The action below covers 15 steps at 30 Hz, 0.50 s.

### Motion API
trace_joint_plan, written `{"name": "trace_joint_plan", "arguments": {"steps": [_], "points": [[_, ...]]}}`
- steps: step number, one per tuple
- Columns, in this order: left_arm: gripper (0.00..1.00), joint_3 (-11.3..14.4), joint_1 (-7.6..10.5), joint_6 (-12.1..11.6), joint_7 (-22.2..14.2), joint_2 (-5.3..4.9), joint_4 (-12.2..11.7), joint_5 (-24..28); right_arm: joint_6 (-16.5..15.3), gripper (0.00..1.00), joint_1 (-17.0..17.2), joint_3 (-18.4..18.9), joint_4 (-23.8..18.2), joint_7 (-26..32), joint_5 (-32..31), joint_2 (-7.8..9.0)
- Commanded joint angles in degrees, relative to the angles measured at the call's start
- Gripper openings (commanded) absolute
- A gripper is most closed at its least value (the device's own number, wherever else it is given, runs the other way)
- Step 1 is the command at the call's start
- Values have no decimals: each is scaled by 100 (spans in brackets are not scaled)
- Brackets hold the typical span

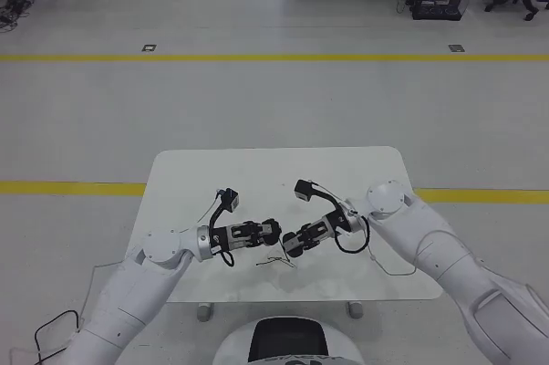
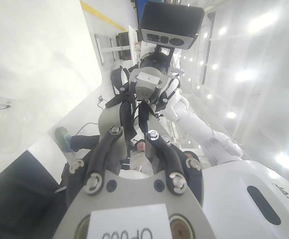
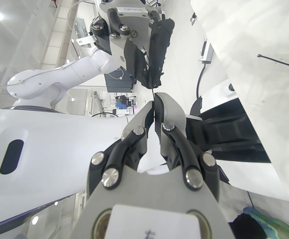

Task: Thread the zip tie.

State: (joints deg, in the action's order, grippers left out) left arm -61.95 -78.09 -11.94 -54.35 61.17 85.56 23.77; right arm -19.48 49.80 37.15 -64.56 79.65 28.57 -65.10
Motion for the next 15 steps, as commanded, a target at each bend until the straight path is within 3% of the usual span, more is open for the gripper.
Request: {"name": "trace_joint_plan", "arguments": {"steps": [1,5,6,7,15], "points": [[2,5,4,-2,5,-6,-4,5,0,0,7,8,-3,-1,-9,-4],[0,14,8,-9,23,-19,-15,9,6,0,17,26,11,-1,-14,-10],[0,15,5,-5,45,-23,-27,12,29,33,20,39,23,-7,-11,-11],[0,13,1,2,77,-25,-37,20,54,99,22,48,26,-12,-11,-12],[0,-100,-24,115,442,-66,-74,-70,90,100,99,301,-192,-216,-342,81]]}}
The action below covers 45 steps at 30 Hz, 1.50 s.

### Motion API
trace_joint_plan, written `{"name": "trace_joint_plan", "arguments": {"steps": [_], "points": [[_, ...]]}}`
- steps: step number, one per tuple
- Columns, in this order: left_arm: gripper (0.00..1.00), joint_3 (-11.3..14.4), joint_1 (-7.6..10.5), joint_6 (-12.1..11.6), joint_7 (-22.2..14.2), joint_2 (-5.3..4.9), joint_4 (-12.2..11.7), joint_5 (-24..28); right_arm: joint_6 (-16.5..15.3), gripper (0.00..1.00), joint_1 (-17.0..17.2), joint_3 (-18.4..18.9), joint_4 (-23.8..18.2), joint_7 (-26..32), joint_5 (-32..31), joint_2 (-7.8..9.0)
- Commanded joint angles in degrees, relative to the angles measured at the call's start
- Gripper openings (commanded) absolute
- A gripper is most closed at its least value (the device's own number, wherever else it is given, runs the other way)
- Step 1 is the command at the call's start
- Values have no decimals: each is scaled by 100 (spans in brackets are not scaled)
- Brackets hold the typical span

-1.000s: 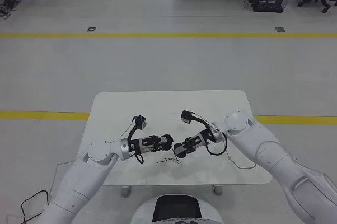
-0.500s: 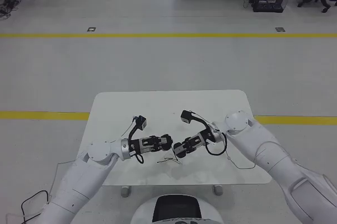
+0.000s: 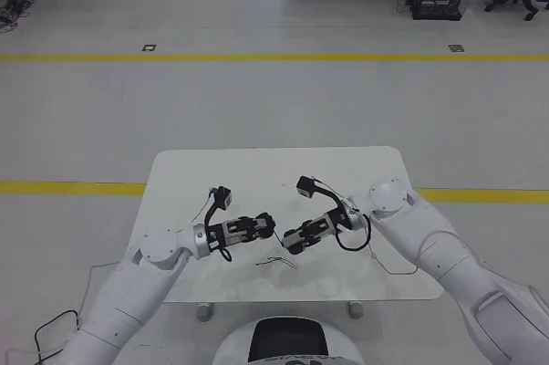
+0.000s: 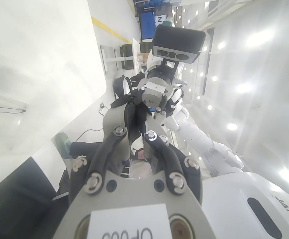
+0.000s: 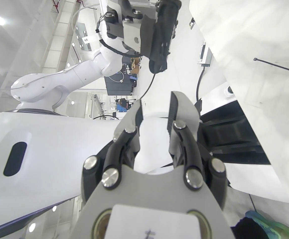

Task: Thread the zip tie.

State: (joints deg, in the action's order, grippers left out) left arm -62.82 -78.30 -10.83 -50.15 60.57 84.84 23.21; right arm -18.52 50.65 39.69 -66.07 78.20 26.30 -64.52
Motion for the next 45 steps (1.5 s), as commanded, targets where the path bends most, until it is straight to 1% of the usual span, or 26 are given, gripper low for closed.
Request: {"name": "trace_joint_plan", "arguments": {"steps": [1,4,7,8,9,18,19,21,22,24,25,28,30,32,34,38,39,40,41,45], "points": [[0,-36,-2,7,64,-12,-11,-22,-4,100,48,107,-127,-188,-299,58],[0,-72,-23,15,221,-23,-6,-50,26,100,213,266,-397,-378,-572,148],[0,-94,-61,74,465,-24,-13,-34,5,100,352,400,-622,-470,-711,216],[0,-97,-59,80,575,-27,6,-131,5,100,352,400,-622,-470,-711,216],[0,-94,-48,59,592,-29,37,-194,5,100,352,400,-622,-470,-711,216],[0,-95,-56,76,628,-27,26,-169,5,100,352,400,-622,-470,-711,216],[0,-88,-67,129,728,-20,17,-115,5,100,352,400,-622,-470,-711,216],[0,-98,-58,180,972,-19,16,-229,-21,100,399,405,-659,-644,-839,219],[0,-102,-93,211,1164,-4,43,-98,-96,100,467,462,-734,-817,-858,226],[0,-126,-139,272,1457,12,57,54,-96,100,552,576,-882,-1005,-1105,257],[0,-149,-173,315,1696,23,69,139,-96,100,656,664,-976,-1135,-1156,275],[0,-179,-231,394,2091,40,120,219,-96,100,895,901,-1187,-1340,-1238,312],[0,-202,-283,444,2335,57,153,385,-96,100,1025,1036,-1281,-1478,-1317,323],[0,-201,-326,498,2471,76,207,574,-96,100,1171,1181,-1369,-1682,-1374,321],[0,-198,-361,529,2617,90,229,655,-96,100,1267,1285,-1450,-1798,-1410,310],[0,-152,-434,478,2868,125,238,783,-96,100,1380,1422,-1513,-1937,-1515,261],[0,-148,-461,531,3089,140,193,831,-96,100,1394,1430,-1467,-1881,-1502,239],[0,-154,-470,621,3387,156,172,862,-96,100,1394,1430,-1467,-1881,-1502,239],[0,-156,-466,663,3580,167,185,849,-96,100,1394,1430,-1467,-1881,-1502,239],[0,-156,-466,663,3580,167,185,849,-96,100,1394,1430,-1467,-1881,-1502,239]]}}
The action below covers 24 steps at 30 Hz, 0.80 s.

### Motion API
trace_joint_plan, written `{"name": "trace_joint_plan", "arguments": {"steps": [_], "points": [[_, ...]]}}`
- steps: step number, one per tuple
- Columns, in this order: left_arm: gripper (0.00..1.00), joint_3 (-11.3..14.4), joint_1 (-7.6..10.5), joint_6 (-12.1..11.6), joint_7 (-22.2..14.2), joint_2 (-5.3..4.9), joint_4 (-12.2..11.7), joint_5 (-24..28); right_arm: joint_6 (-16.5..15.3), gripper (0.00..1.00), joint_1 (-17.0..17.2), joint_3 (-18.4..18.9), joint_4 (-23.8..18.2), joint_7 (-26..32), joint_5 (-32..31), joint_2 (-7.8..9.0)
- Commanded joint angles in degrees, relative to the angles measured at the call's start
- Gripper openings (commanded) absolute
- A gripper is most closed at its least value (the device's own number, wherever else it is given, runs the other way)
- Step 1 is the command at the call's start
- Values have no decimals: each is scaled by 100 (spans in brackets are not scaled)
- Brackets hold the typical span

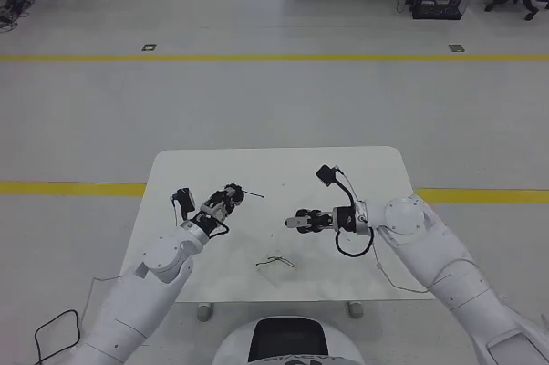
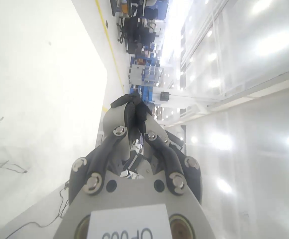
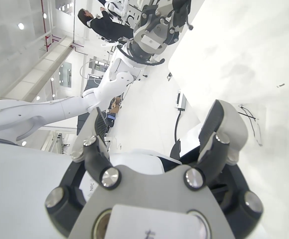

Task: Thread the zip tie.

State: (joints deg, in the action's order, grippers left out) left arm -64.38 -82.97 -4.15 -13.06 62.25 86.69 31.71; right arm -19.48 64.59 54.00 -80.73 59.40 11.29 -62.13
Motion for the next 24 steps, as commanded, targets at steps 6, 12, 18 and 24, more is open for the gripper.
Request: {"name": "trace_joint_plan", "arguments": {"steps": [6,12,18,24], "points": [[0,41,-4,-10,57,18,-2,-64,140,100,57,36,73,-317,10,-7],[0,227,-88,-215,539,118,16,123,0,100,218,145,249,-944,366,-64],[0,331,-164,-400,788,180,50,114,0,100,239,231,530,-754,950,-194],[0,371,-215,-452,887,228,110,245,0,100,176,239,843,-622,1073,-370]]}}
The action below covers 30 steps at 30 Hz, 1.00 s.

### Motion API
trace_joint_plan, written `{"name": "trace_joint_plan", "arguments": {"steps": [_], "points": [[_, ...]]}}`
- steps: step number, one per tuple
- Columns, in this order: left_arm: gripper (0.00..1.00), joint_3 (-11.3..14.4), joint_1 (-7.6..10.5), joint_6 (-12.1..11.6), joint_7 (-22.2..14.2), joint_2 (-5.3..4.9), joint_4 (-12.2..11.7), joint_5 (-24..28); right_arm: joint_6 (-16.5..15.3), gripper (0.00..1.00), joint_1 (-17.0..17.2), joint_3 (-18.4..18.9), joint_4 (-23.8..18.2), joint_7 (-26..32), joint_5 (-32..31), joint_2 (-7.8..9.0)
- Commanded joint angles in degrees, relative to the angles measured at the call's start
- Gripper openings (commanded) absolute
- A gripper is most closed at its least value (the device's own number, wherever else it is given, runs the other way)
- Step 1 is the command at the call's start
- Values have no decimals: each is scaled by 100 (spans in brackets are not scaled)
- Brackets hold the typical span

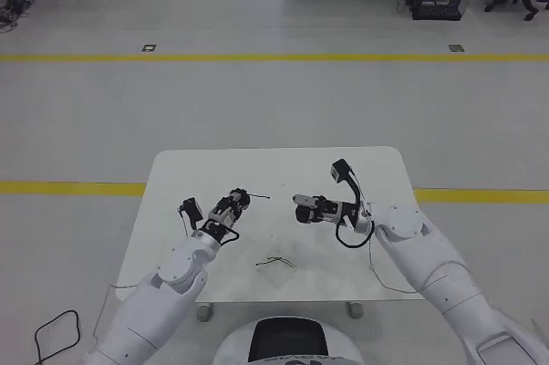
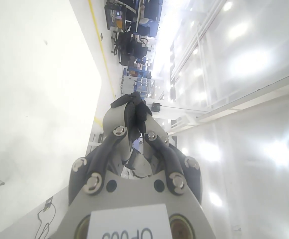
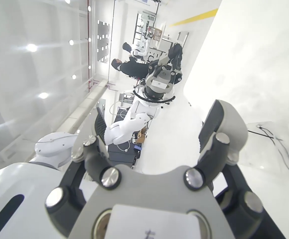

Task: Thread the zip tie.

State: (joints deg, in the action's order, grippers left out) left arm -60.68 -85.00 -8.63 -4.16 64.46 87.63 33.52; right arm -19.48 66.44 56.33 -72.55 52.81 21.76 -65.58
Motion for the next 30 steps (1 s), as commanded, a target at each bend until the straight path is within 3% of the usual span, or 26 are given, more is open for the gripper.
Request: {"name": "trace_joint_plan", "arguments": {"steps": [1,10,15,21,22,23,26,27,30], "points": [[0,-4,-11,0,-27,12,33,69,0,100,-26,26,40,143,59,-57],[0,8,-11,13,-82,16,51,53,0,100,-37,59,30,159,51,-69],[0,60,-52,86,-515,56,142,605,0,100,5,44,67,424,352,-92],[0,59,-102,182,-692,62,184,621,0,100,-53,72,256,738,590,-165],[0,56,-109,185,-696,63,192,612,0,97,-59,77,286,757,594,-180],[0,56,-114,191,-708,63,204,593,0,85,-61,84,311,769,608,-196],[0,53,-126,190,-775,67,219,573,0,69,-61,112,391,817,626,-255],[0,48,-128,188,-787,69,216,581,0,58,-59,123,405,840,618,-272],[0,40,-132,195,-806,75,213,580,0,49,-40,187,433,880,555,-325]]}}
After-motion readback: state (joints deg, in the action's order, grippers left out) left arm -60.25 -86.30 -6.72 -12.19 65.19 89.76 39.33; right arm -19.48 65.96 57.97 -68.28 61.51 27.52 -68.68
